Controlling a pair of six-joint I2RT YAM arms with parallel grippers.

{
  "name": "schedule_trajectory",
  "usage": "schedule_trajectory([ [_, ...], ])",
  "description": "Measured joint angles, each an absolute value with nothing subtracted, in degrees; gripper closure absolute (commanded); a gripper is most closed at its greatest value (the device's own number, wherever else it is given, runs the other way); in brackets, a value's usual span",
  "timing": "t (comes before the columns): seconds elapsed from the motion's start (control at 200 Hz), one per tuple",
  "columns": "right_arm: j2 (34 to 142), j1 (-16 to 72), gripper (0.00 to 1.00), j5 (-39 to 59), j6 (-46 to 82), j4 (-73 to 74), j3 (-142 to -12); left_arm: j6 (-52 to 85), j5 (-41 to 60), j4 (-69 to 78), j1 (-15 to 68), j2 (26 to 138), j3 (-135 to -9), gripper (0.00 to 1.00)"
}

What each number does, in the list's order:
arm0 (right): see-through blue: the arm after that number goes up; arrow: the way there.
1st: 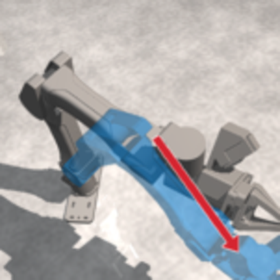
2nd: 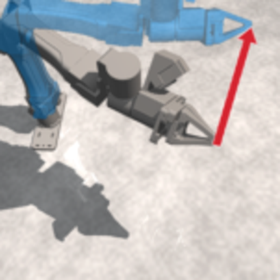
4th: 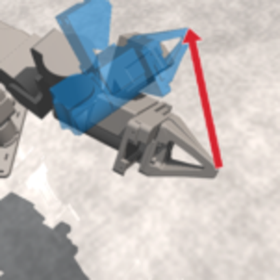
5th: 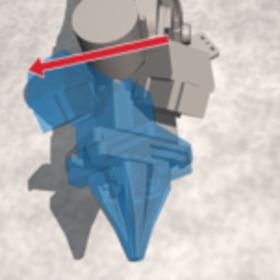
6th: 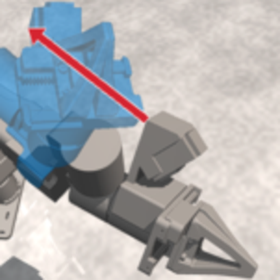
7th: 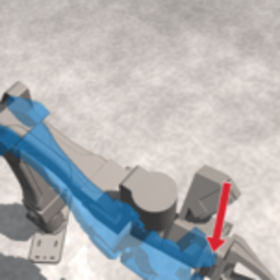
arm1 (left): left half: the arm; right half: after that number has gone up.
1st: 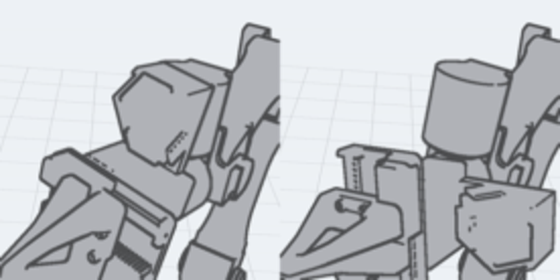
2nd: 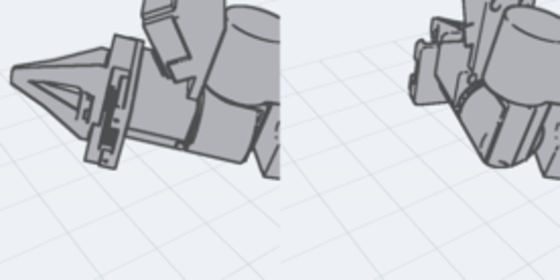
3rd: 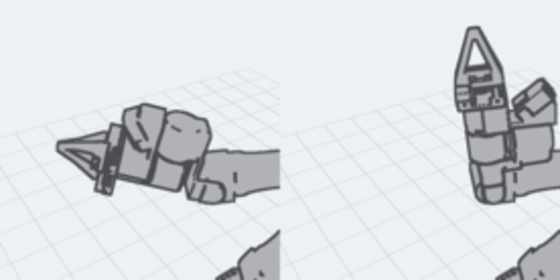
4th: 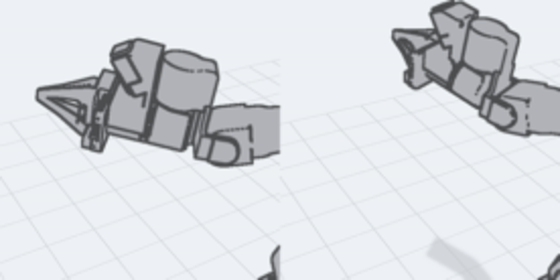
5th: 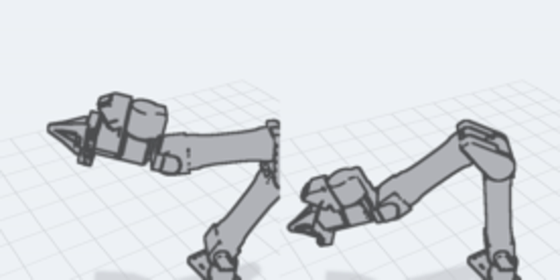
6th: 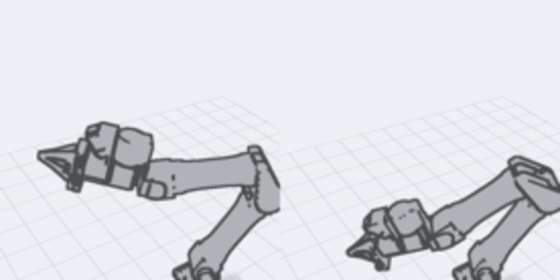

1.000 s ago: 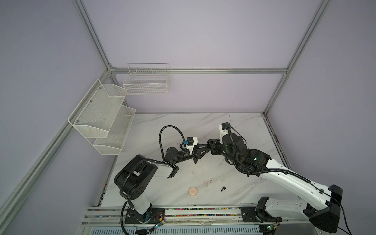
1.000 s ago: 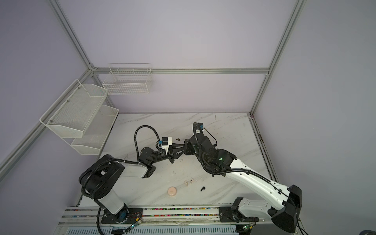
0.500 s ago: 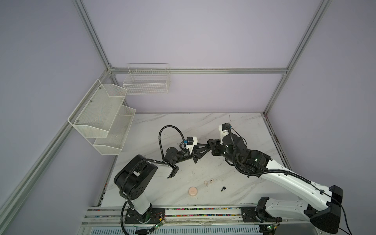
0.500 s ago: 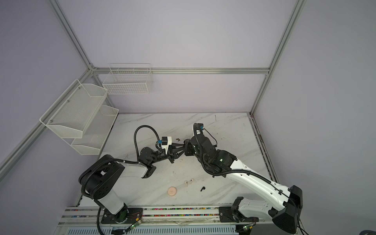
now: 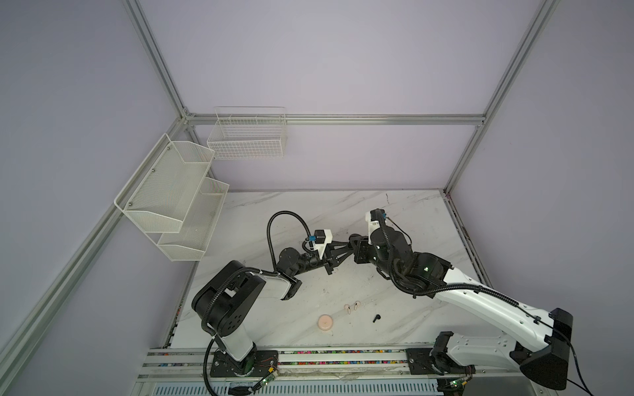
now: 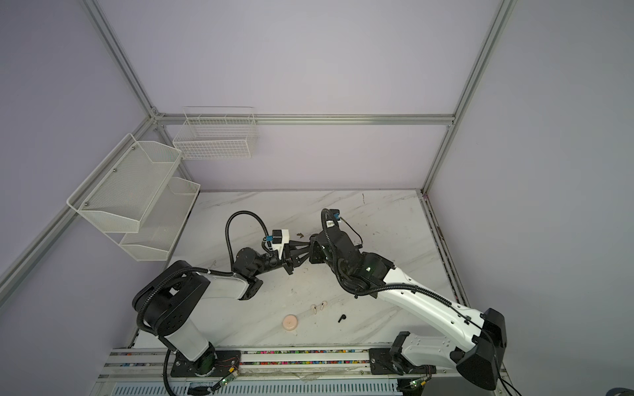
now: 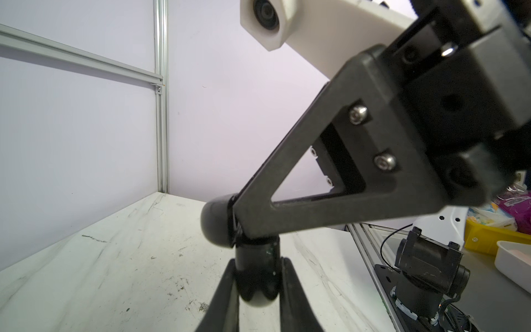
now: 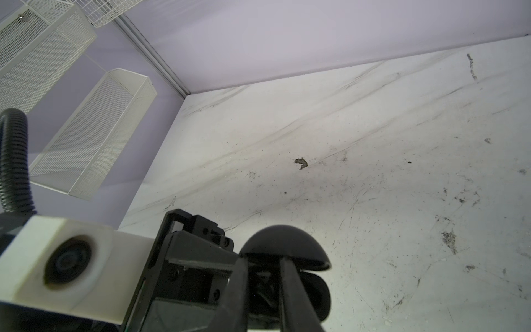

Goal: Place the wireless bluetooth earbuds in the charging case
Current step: 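Lower the black earbud into the case held by the left gripper, then open the right gripper to release the earbud and lift away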

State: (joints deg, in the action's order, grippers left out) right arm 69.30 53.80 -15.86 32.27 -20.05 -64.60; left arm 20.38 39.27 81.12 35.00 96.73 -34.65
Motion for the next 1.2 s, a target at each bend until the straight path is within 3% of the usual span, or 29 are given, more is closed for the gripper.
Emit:
schedule_trajectory([
  [0.11,69.5,53.8,0.79,-15.9,32.2,-20.1,-64.7,20.4,39.2,81.0,35.0,96.7,-34.7,1.0],
  [0.32,70.1,54.1,0.61,-15.8,32.0,-21.7,-66.8,20.4,39.2,81.1,35.0,96.5,-34.7,1.0],
  [0.5,70.2,54.3,0.53,-15.8,31.5,-23.7,-68.9,20.4,39.1,81.6,35.0,95.7,-34.7,1.0],
  [0.91,71.9,54.4,0.51,-17.9,29.7,-27.8,-74.9,20.4,39.2,81.8,35.0,95.7,-34.7,1.0],
  [1.08,72.4,54.4,0.68,-17.6,28.8,-31.4,-78.0,20.1,39.5,81.8,35.0,95.5,-34.7,1.0],
  [1.2,72.3,54.4,0.72,-15.1,26.5,-35.2,-81.1,19.9,39.7,81.8,35.0,94.8,-34.7,1.0],
])
